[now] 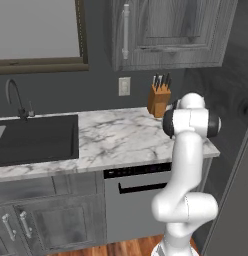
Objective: Retrieve the butter from the fridge and place it on a plate on the dining table. Then retrieve the butter knife by the fridge and place it near the plate.
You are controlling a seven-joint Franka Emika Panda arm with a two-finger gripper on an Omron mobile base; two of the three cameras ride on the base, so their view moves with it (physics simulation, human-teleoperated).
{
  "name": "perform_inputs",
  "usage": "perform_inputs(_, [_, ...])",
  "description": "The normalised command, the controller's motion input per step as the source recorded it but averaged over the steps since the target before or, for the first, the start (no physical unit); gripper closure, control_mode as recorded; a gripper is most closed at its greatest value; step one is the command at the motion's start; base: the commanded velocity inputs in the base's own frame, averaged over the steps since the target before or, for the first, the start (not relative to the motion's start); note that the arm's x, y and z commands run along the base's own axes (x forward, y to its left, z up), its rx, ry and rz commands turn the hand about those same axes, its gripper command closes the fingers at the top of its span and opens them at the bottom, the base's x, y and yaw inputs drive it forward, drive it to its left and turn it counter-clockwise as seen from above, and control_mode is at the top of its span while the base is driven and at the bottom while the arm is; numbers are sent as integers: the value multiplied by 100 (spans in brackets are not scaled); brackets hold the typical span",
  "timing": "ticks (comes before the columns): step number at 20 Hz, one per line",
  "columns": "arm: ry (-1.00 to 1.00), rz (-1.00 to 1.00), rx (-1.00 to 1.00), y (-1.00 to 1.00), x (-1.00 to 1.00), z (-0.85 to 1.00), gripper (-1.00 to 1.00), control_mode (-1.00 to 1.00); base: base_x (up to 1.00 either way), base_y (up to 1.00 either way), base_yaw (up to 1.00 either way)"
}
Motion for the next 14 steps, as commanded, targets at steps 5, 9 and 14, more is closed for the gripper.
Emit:
perform_inputs(5, [0, -7, -1, -36, 1, -13, -100, -100, 0, 0, 0])
perform_inputs(9, [0, -10, -3, -23, 0, -14, -100, -100, 0, 0, 0])
perform_inputs(14, [0, -4, 0, -1, 8, -37, -100, -100, 0, 0, 0])
